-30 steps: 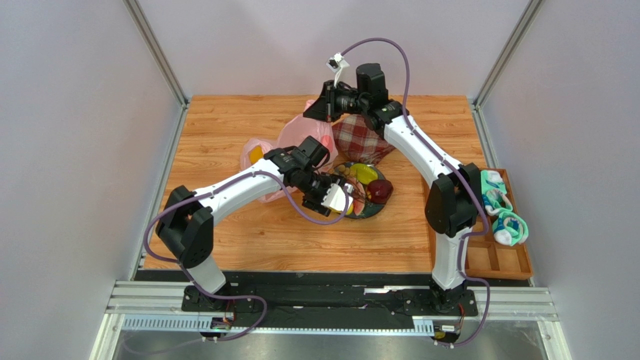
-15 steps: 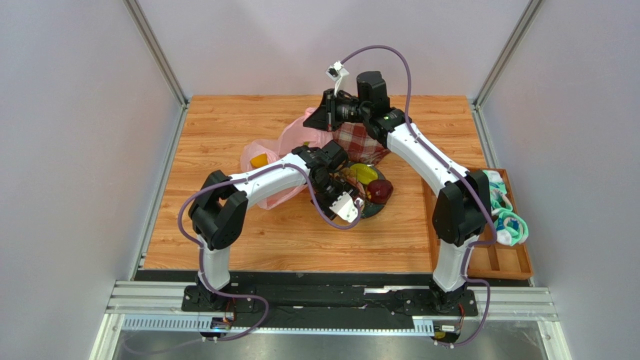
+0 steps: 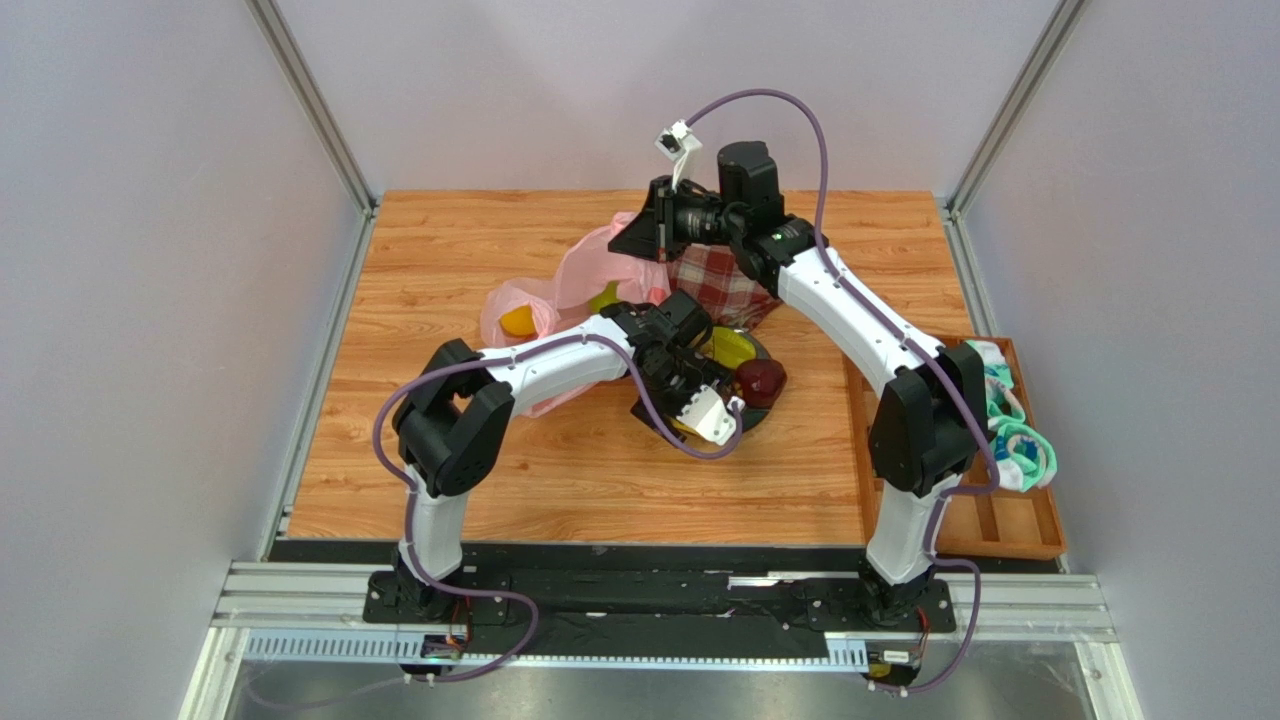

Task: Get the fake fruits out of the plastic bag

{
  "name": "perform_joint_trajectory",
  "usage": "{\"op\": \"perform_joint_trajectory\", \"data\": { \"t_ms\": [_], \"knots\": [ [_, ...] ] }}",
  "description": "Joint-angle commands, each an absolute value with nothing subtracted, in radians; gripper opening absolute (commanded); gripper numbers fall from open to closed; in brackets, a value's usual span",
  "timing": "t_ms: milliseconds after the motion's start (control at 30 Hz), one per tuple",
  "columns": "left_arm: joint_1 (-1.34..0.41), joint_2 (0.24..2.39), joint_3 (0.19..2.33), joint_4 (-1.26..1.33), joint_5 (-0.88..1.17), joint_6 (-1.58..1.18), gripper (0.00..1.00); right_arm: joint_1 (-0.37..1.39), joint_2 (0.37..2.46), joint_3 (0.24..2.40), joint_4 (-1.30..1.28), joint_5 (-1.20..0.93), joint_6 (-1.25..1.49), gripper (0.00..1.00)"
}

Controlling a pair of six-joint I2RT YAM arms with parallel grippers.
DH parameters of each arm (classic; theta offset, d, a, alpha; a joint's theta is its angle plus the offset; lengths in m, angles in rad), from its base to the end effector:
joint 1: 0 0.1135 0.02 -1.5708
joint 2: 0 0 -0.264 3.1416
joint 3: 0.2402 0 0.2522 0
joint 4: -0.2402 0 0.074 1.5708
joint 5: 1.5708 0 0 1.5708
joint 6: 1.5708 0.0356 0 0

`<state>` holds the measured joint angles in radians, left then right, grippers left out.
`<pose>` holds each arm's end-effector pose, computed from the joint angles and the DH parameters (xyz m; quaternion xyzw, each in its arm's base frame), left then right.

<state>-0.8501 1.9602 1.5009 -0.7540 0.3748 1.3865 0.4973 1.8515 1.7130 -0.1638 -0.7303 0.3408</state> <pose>0.2567 -0.3121 0.2026 0.8840 0.3929 -0.1305 0.2170 0.3754 0.2308 0.3628 -0.2698 0.7336 0.4880 0.3886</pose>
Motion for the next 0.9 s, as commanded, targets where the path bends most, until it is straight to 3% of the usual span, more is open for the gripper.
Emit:
{"op": "perform_joint_trajectory", "data": {
  "t_ms": [0, 200, 300, 567, 667, 800, 867],
  "knots": [
    [-0.859, 1.939, 1.509, -0.735, 0.365, 1.336, 0.92, 0.505, 1.795, 1.704, -0.126, -0.729, 0.351, 0.00],
    [-0.859, 1.890, 1.479, -0.750, 0.408, 1.338, 0.92, 0.506, 1.789, 1.700, -0.127, -0.726, 0.351, 0.00],
    [-0.861, 1.826, 1.453, -0.762, 0.431, 1.312, 0.97, 0.506, 1.770, 1.695, -0.129, -0.729, 0.350, 0.00],
    [-0.862, 1.547, 1.375, -0.698, 0.430, 1.184, 0.99, 0.505, 1.747, 1.681, -0.114, -0.767, 0.334, 0.00],
    [-0.862, 1.425, 1.345, -0.686, 0.379, 1.097, 0.99, 0.503, 1.741, 1.672, -0.112, -0.769, 0.333, 0.00],
    [-0.848, 1.266, 1.283, -0.600, 0.252, 0.767, 0.98, 0.506, 1.709, 1.634, -0.120, -0.758, 0.322, 0.00],
    [-0.807, 1.229, 1.276, -0.617, 0.210, 0.646, 0.93, 0.509, 1.697, 1.620, -0.130, -0.756, 0.305, 0.00]
  ]
}}
